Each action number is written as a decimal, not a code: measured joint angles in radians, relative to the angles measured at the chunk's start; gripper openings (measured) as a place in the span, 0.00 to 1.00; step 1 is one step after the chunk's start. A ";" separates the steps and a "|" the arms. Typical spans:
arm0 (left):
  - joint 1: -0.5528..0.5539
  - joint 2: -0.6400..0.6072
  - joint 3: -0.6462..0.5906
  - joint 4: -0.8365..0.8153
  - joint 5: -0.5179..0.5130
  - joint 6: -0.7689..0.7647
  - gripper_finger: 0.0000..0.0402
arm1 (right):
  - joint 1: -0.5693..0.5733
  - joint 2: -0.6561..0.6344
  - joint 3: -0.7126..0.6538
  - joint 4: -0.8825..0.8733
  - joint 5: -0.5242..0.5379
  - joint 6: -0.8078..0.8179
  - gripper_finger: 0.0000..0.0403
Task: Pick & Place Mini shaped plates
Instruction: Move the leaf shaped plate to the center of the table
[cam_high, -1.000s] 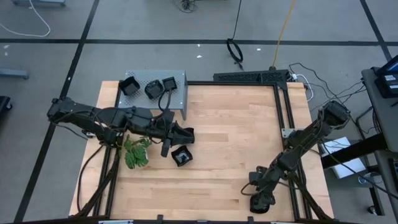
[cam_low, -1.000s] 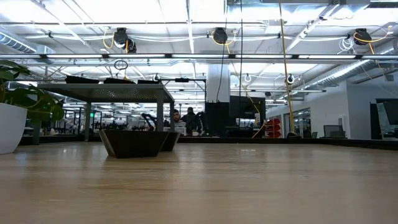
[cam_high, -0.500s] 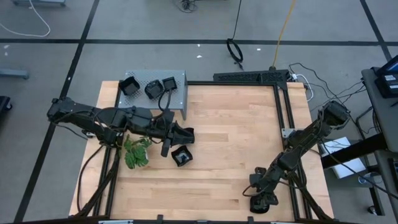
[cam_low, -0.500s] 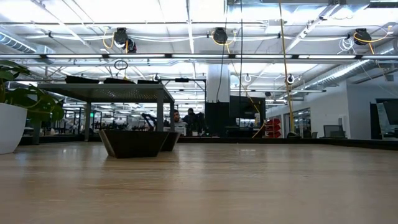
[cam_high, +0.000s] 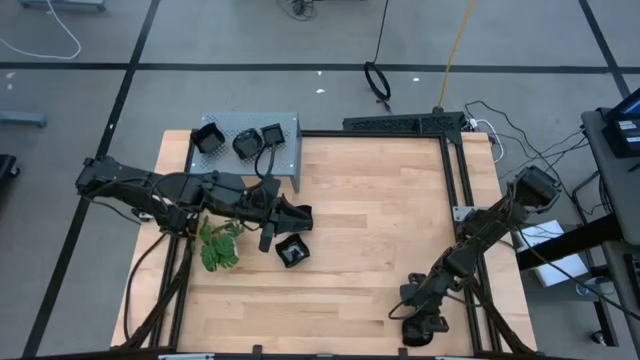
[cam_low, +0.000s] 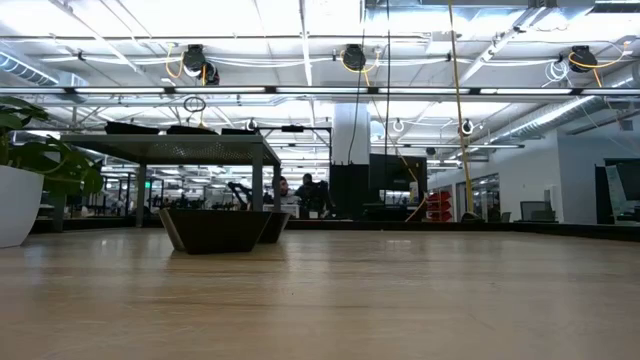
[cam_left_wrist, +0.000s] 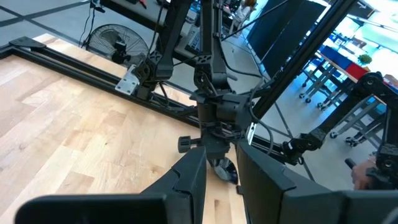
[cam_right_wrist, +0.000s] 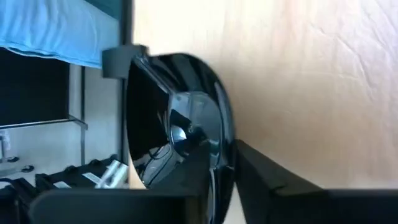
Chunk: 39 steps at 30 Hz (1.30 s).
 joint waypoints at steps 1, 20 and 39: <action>0.000 0.000 0.000 0.000 0.000 0.000 0.23 | 0.000 0.000 0.000 0.009 0.000 0.000 0.11; -0.001 0.000 0.000 0.000 0.000 0.000 0.23 | -0.056 0.000 0.001 0.191 0.075 0.000 0.00; 0.000 0.000 0.000 0.015 0.000 0.000 0.23 | -0.484 0.096 0.016 0.539 0.377 -0.102 0.00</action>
